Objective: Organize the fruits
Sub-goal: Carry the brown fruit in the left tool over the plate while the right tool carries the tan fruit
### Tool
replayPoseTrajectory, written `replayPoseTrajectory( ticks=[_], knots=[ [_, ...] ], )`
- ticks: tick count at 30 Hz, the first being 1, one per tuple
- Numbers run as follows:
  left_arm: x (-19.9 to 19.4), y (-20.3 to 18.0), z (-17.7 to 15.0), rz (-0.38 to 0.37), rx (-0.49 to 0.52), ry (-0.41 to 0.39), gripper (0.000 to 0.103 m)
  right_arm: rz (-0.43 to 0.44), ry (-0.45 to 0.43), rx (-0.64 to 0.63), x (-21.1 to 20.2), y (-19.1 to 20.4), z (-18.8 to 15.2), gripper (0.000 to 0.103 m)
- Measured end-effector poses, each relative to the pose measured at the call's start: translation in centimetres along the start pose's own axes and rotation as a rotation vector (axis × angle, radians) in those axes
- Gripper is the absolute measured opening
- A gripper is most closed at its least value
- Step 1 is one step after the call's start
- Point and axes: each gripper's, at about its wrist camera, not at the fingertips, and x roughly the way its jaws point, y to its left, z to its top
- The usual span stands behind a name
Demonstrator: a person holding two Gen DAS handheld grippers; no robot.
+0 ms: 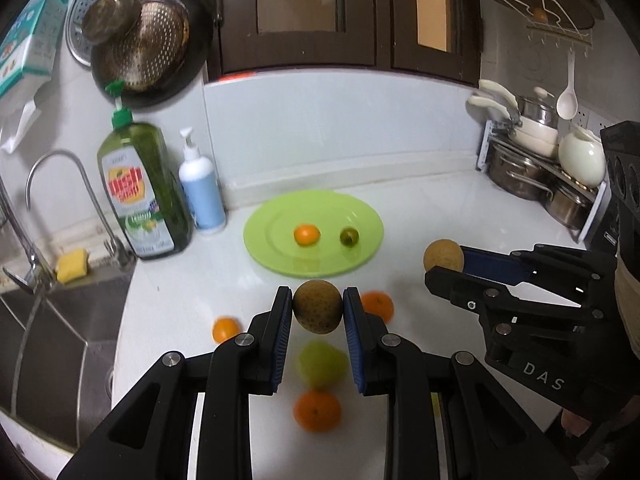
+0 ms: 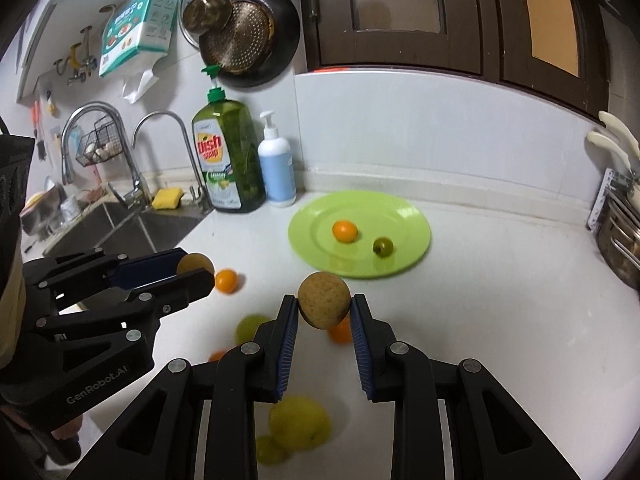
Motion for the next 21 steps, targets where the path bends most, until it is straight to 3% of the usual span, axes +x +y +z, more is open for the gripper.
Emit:
replayPoseTrajectory(
  ticks=[8, 21],
  knots=[
    [2.7, 1.5, 3.3, -0.004, 0.006, -0.022, 0.026, -0.005, -0.021, 0.011, 2.7, -1.1, 3.3, 0.028],
    [11.6, 4.2, 8.1, -0.013, 0.012, 0.035, 0.026, -0.027, 0.032, 0.025, 10.4, -3.9, 7.7, 0.028]
  ],
)
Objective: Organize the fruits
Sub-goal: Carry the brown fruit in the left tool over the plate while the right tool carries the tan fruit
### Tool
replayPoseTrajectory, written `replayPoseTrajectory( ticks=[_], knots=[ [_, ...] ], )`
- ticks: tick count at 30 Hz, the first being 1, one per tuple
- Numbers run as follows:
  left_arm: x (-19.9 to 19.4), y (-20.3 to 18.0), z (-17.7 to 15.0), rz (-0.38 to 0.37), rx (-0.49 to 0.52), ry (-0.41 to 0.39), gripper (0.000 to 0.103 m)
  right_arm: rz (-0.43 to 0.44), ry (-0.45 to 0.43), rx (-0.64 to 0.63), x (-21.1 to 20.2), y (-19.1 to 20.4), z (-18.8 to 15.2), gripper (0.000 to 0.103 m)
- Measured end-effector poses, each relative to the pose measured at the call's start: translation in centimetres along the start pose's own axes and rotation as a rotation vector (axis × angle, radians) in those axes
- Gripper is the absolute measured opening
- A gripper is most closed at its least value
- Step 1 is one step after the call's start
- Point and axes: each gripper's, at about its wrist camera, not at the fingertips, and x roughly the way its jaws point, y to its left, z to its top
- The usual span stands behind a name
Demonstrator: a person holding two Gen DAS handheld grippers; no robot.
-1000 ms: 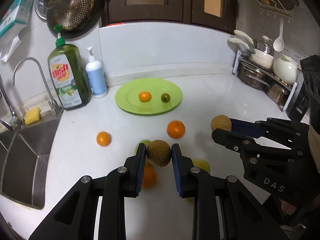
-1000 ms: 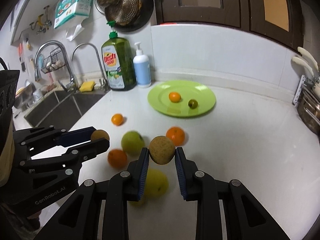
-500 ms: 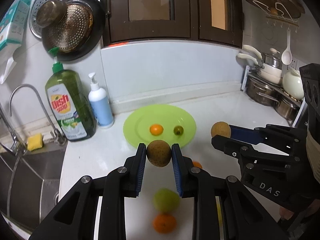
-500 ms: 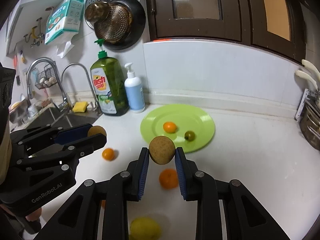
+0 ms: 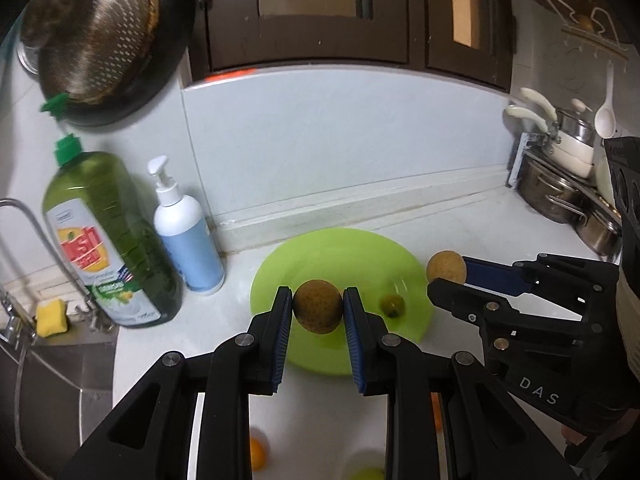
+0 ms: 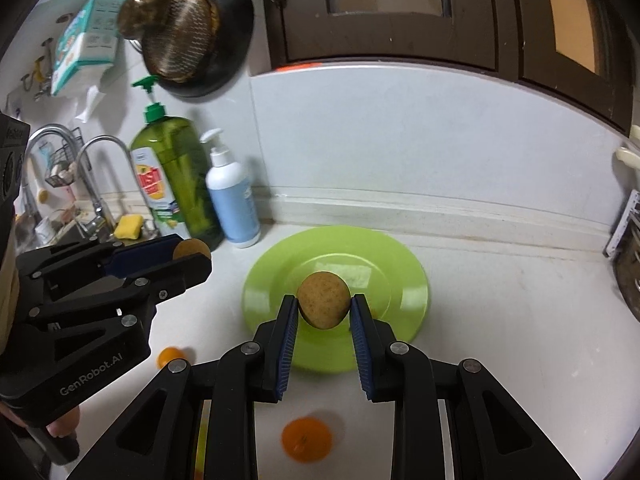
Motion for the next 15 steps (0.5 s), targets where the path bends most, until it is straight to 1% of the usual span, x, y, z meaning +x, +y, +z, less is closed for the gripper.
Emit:
replayPoseTrajectory(
  ticks=[6, 15],
  knots=[
    [4.6, 0.9, 1.6, -0.033, -0.004, 0.057, 0.026, -0.005, 0.045, 0.024, 4.1, -1.7, 1.6, 0.028],
    [11.2, 2.0, 2.4, -0.060, -0.014, 0.156, 0.026, -0.012, 0.137, 0.049, 10.0, -4.3, 2.9, 0.028]
  ],
)
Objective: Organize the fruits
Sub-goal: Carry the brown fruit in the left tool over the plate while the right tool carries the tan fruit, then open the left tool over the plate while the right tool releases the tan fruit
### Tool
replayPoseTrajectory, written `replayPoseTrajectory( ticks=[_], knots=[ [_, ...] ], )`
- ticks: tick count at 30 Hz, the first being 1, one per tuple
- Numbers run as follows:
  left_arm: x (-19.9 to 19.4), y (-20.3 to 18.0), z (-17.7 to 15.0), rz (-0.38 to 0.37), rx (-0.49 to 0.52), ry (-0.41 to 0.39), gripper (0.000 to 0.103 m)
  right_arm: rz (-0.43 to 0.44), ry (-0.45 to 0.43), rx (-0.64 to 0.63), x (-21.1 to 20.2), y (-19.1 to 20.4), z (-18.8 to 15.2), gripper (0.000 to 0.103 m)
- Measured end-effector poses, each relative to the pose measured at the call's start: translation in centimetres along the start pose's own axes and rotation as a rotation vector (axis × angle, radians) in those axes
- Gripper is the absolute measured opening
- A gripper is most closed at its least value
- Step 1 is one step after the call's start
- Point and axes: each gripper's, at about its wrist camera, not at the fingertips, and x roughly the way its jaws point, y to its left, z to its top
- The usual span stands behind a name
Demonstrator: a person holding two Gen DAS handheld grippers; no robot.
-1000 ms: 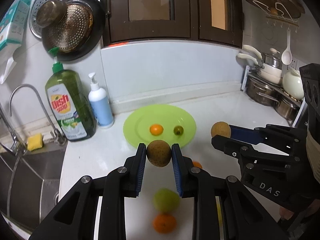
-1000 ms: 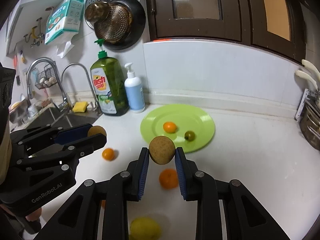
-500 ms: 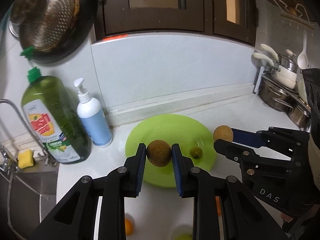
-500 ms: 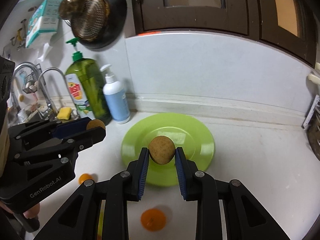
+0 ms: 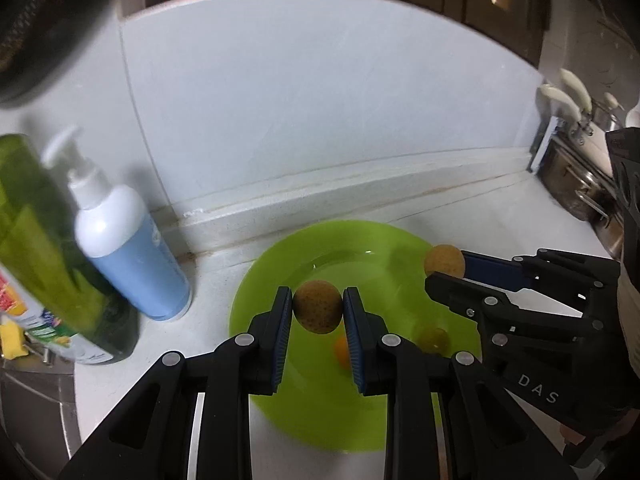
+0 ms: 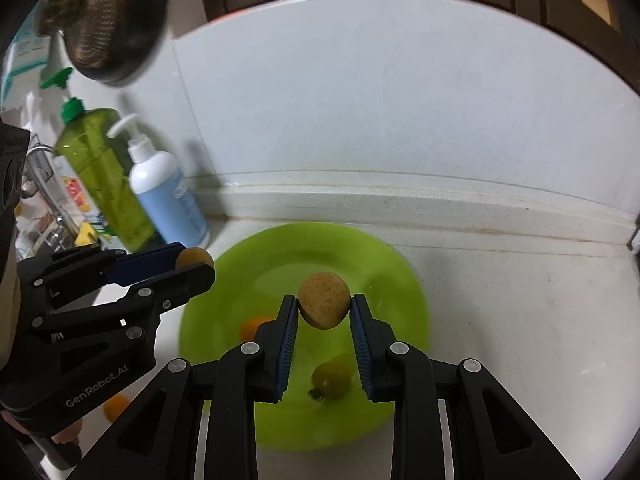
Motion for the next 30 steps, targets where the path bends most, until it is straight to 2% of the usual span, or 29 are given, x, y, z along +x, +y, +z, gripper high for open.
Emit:
replayPoseTrajectory(
  ticks=[9, 17, 20, 21, 23, 27, 30],
  knots=[
    [4.2, 0.9, 0.3, -0.014, -0.016, 0.080, 0.026, -0.004, 0.073, 0.023, 4.1, -0.9, 0.5, 0.028],
    [5.3, 1.1, 0.8, -0.016, -0.024, 0.090, 0.027, -0.003, 0.100, 0.036, 5.5, -1.4, 0.4, 0.028],
    [4.9, 1.2, 1.1, -0.008, -0.025, 0.079, 0.034, -0.014, 0.090, 0.027, 5.4, -1.1, 0.5, 0.029],
    [4.6, 1.3, 1.2, -0.005, -0.026, 0.072, 0.039, -0.019, 0.087, 0.020, 5.3, -0.9, 0.5, 0.033],
    [4.0, 1.2, 1.1, 0.004, -0.024, 0.061, 0.042, -0.034, 0.080, 0.010, 5.0, -0.6, 0.4, 0.038],
    [2.2, 1.1, 1.0, 0.015, -0.017, 0.034, 0.051, -0.052, 0.052, -0.007, 3.3, -0.3, 0.2, 0.039],
    [-0.3, 0.9, 0.7, 0.030, -0.012, -0.012, 0.057, -0.062, 0.018, -0.012, 1.4, -0.1, 0.1, 0.049]
  ],
)
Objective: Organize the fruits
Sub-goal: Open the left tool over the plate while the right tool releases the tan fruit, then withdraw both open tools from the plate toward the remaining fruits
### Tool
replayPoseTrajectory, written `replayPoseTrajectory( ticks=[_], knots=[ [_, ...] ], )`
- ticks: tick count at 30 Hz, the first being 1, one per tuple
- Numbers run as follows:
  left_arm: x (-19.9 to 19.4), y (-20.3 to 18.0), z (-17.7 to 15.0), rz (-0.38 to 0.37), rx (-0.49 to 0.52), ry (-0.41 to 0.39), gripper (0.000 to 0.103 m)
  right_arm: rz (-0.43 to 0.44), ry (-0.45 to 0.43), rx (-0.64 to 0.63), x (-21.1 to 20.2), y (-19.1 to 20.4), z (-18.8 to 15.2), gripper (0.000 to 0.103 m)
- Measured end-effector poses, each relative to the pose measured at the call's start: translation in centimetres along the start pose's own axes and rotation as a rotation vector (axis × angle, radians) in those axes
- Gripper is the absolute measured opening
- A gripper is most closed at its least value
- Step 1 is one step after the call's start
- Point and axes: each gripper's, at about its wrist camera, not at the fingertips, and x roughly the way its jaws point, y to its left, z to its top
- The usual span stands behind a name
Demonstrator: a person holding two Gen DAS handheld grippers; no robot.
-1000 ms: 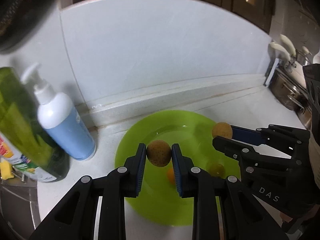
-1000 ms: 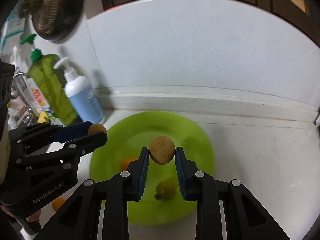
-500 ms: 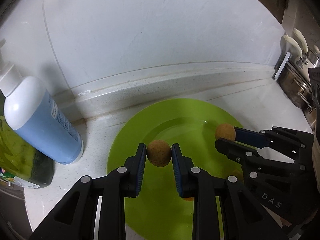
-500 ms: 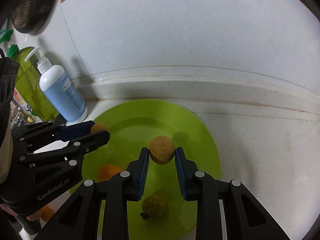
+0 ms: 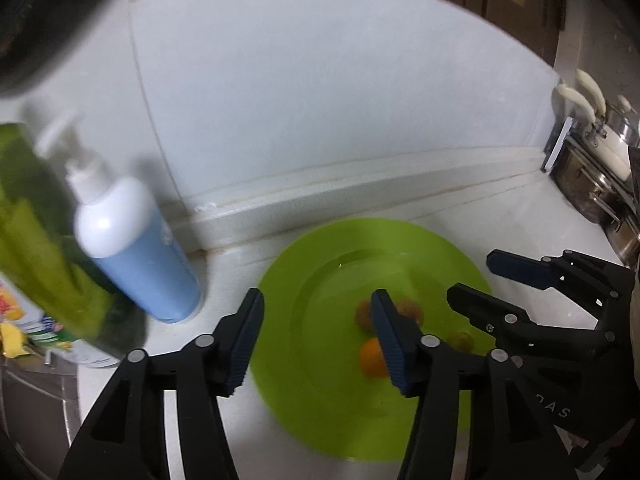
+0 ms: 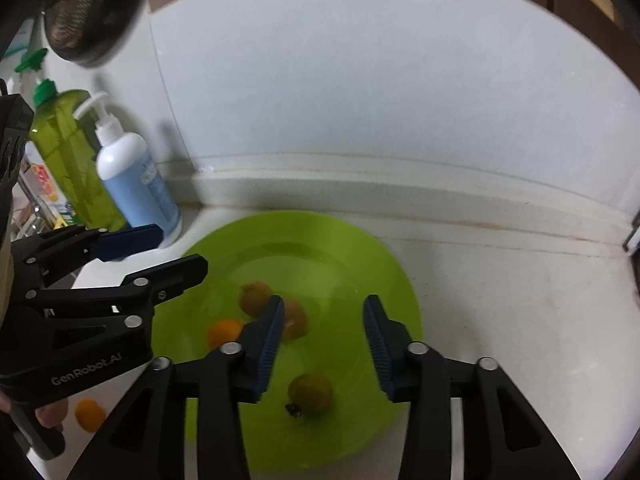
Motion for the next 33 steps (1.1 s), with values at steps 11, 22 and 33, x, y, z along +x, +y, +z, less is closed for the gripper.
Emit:
replayPoseTrajectory(
  ticks=[11, 22, 33],
  knots=[
    [-9.1, -0.8, -3.0, 0.021, 0.011, -0.116, 0.069, -0.021, -0.125, -0.006, -8.0, 1.4, -2.0, 0.058],
    [-16.5, -2.6, -7.4, 0.048, 0.055, -0.198, 0.078, 0.007, -0.184, -0.002, -15.1, 3.4, -6.1, 0.058],
    [-20.4, -4.1, -13.1, 0.059, 0.074, -0.196, 0.078, -0.022, -0.183, -0.006, -19.4, 5.5, -11.2, 0.058]
  ],
)
